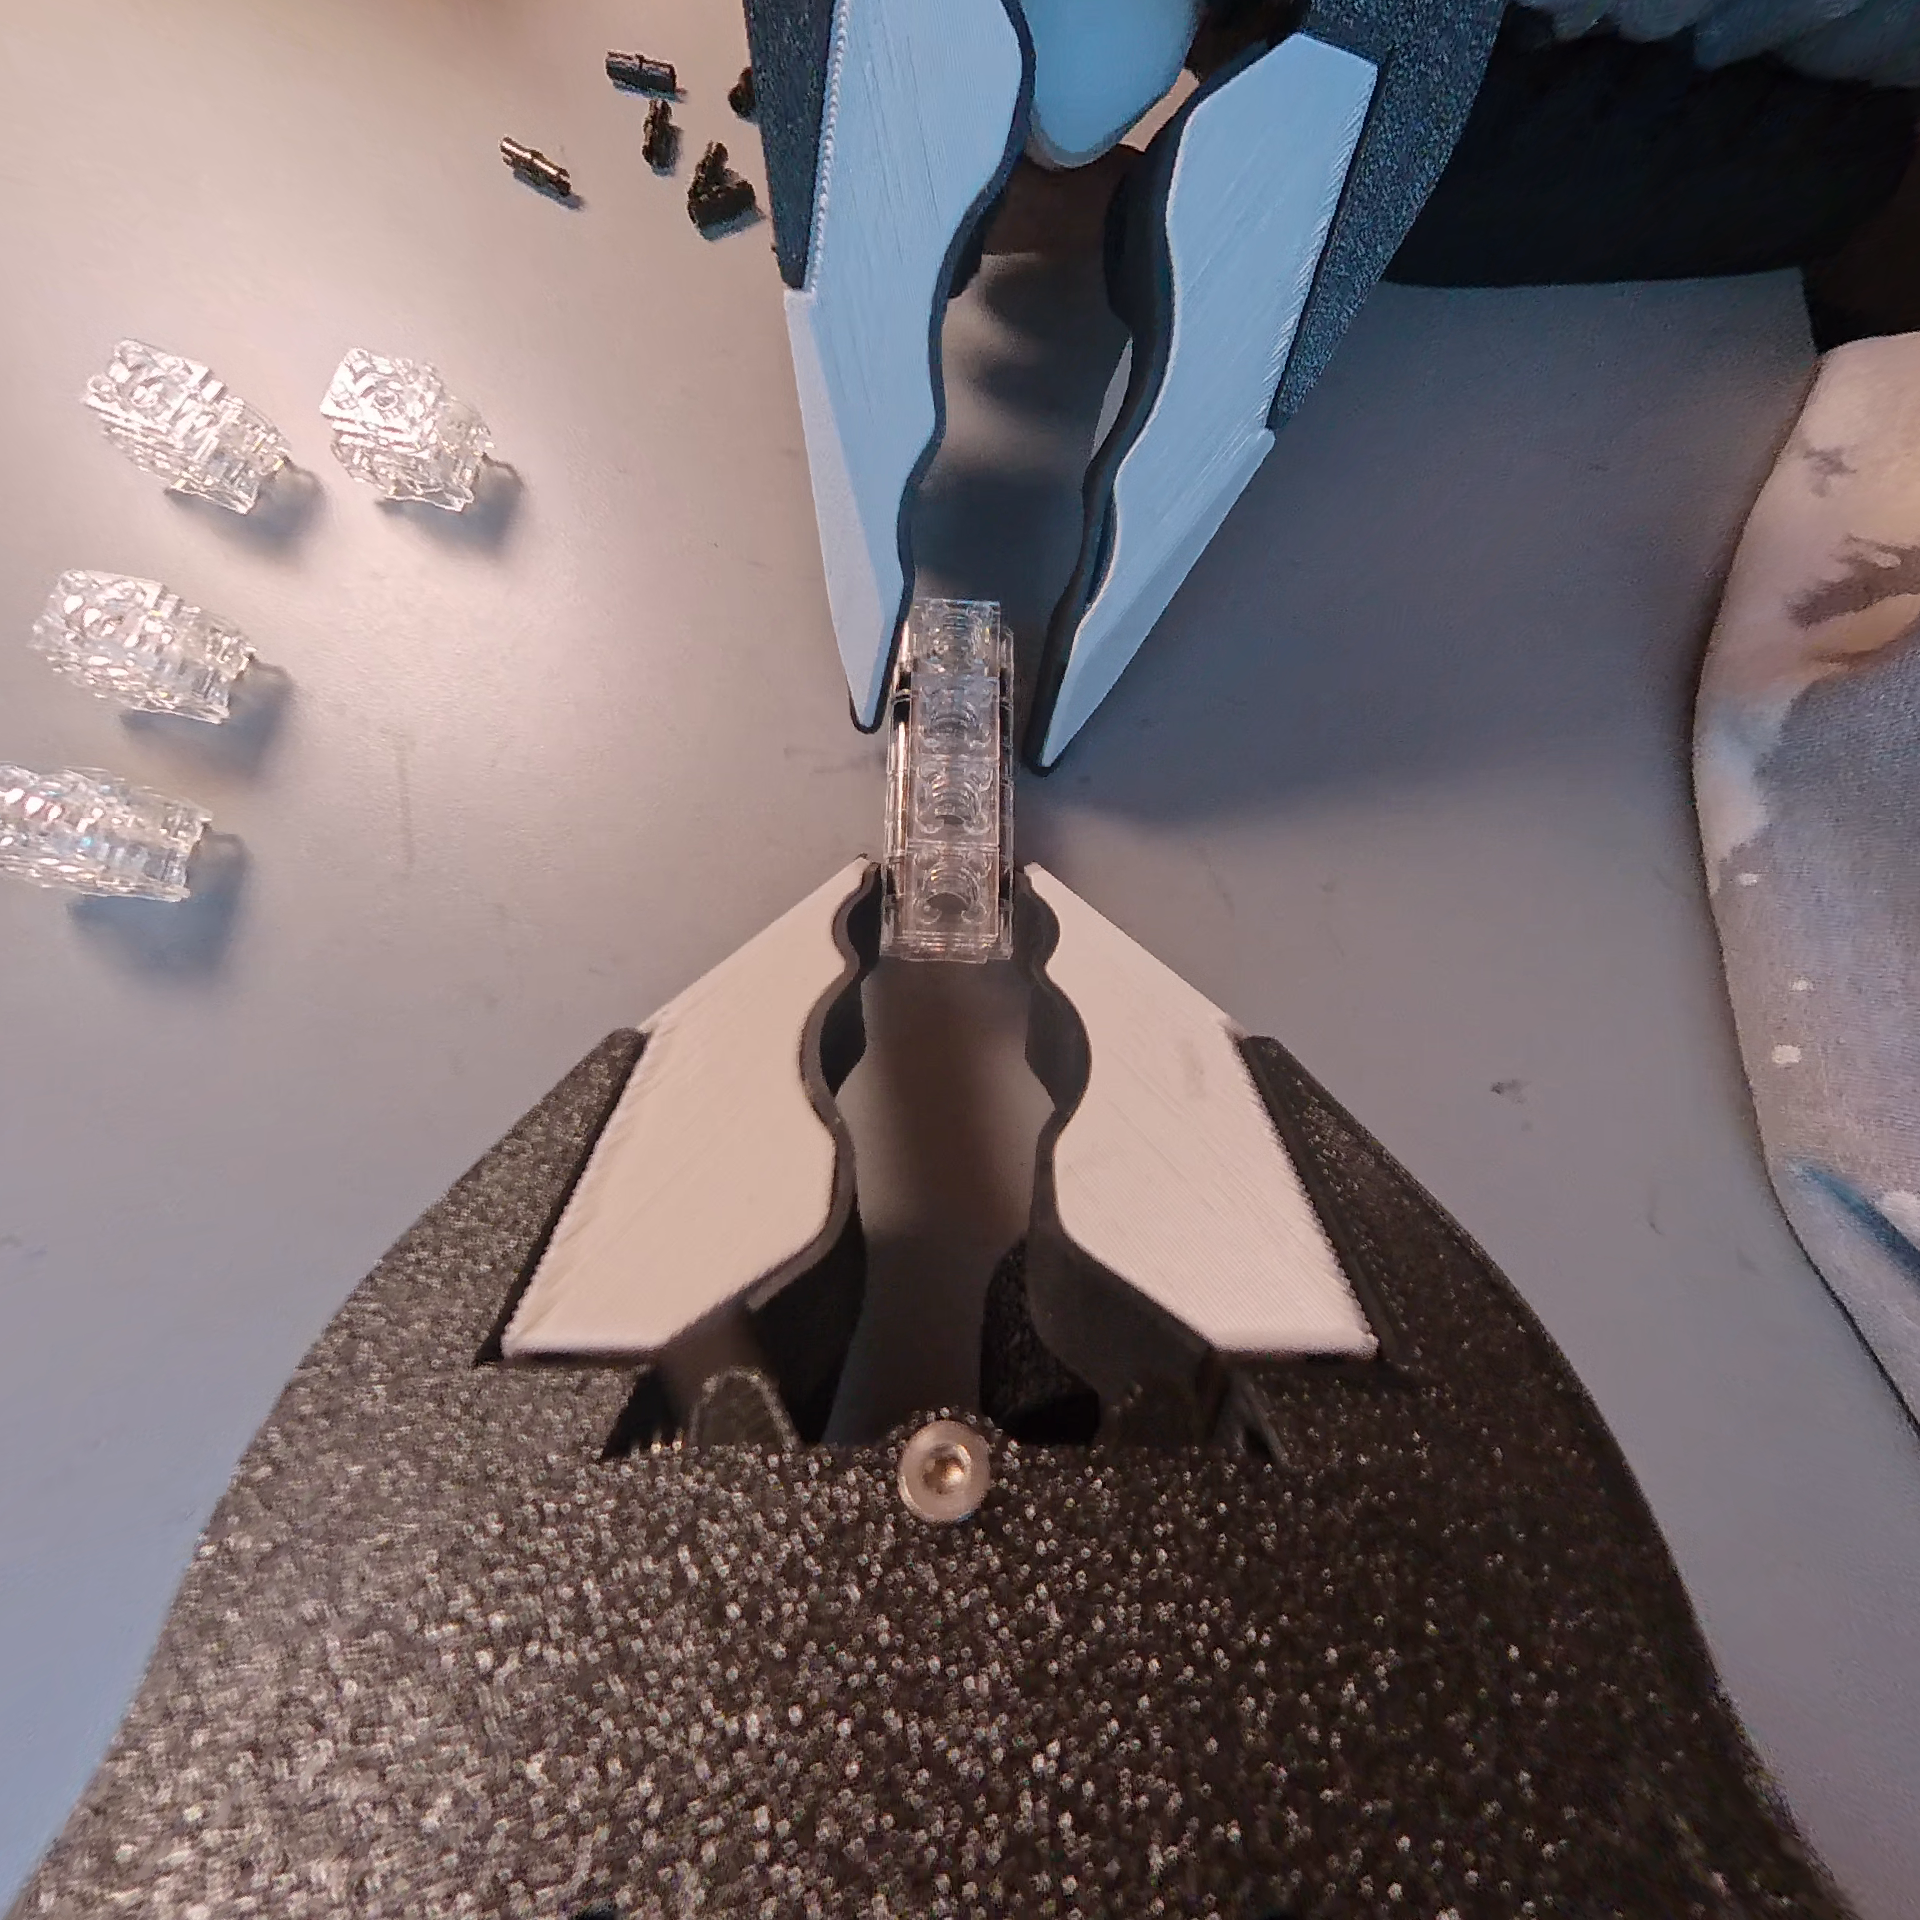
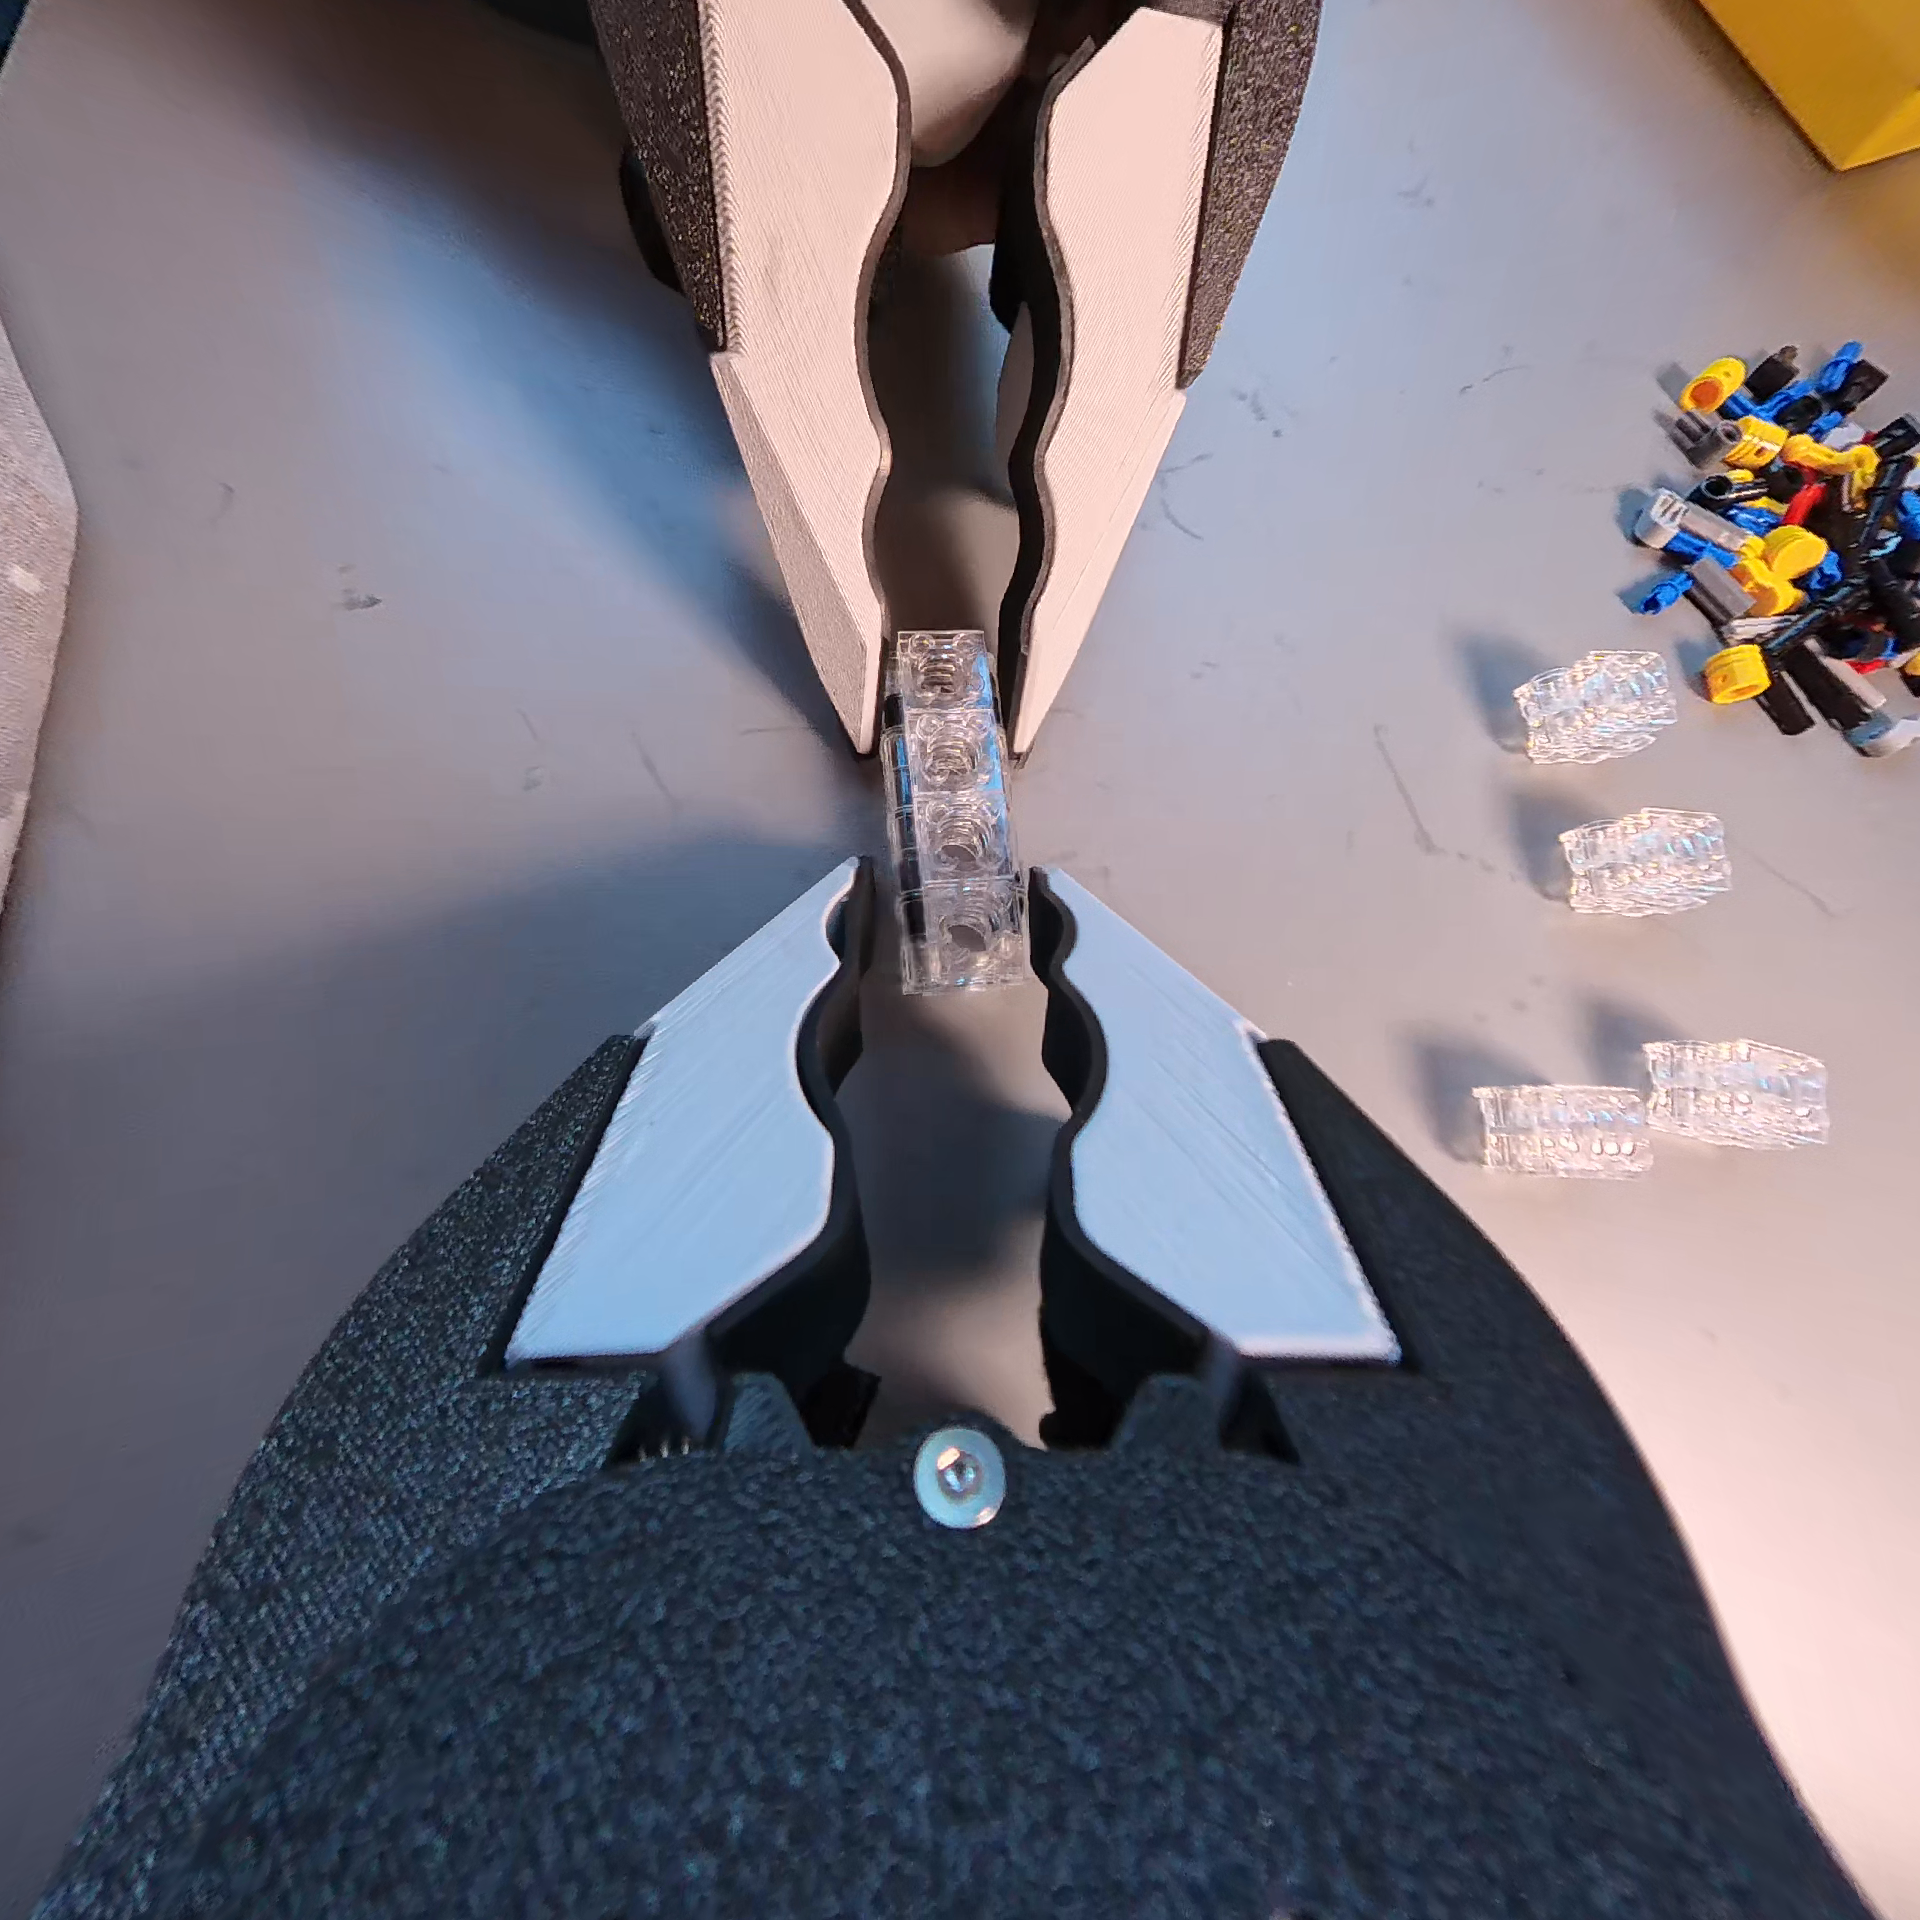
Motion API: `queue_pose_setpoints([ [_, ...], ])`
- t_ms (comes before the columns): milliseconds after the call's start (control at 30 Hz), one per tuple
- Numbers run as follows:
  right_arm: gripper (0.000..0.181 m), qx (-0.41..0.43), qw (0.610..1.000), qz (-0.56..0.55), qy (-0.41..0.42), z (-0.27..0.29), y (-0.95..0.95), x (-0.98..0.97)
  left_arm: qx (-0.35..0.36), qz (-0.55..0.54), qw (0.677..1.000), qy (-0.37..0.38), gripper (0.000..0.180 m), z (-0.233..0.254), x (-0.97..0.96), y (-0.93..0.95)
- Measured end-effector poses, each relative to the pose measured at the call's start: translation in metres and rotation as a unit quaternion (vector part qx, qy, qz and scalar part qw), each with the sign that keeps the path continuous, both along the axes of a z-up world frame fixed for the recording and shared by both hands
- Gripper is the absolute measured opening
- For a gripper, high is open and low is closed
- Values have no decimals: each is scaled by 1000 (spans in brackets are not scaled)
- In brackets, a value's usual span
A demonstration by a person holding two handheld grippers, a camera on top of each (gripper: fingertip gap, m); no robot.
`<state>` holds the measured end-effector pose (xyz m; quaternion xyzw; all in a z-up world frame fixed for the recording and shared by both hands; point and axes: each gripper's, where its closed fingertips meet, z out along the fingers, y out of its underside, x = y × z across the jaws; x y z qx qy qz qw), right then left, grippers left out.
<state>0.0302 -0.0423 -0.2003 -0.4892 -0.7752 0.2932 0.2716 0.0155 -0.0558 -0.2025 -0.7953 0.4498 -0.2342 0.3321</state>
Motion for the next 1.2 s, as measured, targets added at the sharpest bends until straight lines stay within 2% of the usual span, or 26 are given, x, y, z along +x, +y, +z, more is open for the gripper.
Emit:
queue_pose_setpoints([
  [167, 35, 7, 1000, -7, 5, 1, 5, 1, 5, 11, 1000, 1, 23, 0, -6, 5],
  [633, 33, -21, 998, -49, 42, 15, 22, -1, 15, 51, 999, 2, 23, 0, -21, 19],
  [767, 41, -15, 997, -59, 37, 12, 25, -2, 9, 50, 999, -5, 23, 0, -21, 20],
  [967, 43, -11, 997, -66, 40, 13, 28, -3, 14, 53, 998, -2, 23, 0, -22, 20],
  [1200, 45, -11, 990, -103, 94, 32, 44, -7, 28, 70, 997, 3, 25, 1, -28, 26],
])
